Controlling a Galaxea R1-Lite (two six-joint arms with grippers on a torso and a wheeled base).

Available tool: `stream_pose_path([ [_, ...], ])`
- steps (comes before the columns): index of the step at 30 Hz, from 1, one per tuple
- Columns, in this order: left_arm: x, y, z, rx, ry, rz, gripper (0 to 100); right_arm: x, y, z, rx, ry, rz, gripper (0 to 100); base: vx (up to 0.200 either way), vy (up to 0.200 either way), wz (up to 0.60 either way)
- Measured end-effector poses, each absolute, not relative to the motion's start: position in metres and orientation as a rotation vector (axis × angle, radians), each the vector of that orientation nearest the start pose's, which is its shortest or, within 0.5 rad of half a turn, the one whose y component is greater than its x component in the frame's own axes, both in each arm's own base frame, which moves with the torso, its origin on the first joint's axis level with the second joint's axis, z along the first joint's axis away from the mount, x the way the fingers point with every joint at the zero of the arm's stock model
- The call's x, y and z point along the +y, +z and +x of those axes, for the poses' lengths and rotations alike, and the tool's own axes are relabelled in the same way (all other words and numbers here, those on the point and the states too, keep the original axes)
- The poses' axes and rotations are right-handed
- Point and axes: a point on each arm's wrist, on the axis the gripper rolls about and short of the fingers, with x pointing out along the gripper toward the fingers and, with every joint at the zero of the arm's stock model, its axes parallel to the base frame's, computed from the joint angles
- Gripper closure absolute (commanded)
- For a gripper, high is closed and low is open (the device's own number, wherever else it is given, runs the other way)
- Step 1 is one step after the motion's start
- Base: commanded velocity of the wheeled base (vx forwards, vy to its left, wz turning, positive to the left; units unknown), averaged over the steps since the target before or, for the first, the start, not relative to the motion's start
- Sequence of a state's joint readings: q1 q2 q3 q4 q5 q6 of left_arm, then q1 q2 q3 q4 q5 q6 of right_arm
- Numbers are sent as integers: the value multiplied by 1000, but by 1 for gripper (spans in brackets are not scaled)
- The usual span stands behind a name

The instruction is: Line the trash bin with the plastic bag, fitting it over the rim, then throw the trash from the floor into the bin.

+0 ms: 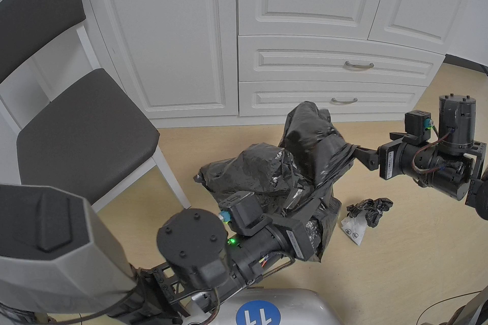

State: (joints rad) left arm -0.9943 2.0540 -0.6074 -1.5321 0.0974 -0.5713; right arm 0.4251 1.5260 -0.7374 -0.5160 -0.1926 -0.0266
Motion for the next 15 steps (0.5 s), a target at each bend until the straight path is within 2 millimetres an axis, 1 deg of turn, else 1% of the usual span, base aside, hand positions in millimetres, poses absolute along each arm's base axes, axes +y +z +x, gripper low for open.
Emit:
stream_pose_path([
  [3, -278, 121, 173, 194, -944, -609, 100, 90, 203, 246, 245, 201, -113, 0, 0, 0, 0],
  [7, -275, 129, 163, 193, -980, -625, 100, 82, 204, 250, 225, 176, -105, 0, 0, 0, 0],
  [11, -274, 131, 159, 197, -1000, -625, 100, 81, 210, 251, 190, 187, -84, 0, 0, 0, 0],
  [15, -275, 128, 159, 205, -1000, -621, 100, 82, 215, 246, 177, 257, -35, 0, 0, 0, 0],
])
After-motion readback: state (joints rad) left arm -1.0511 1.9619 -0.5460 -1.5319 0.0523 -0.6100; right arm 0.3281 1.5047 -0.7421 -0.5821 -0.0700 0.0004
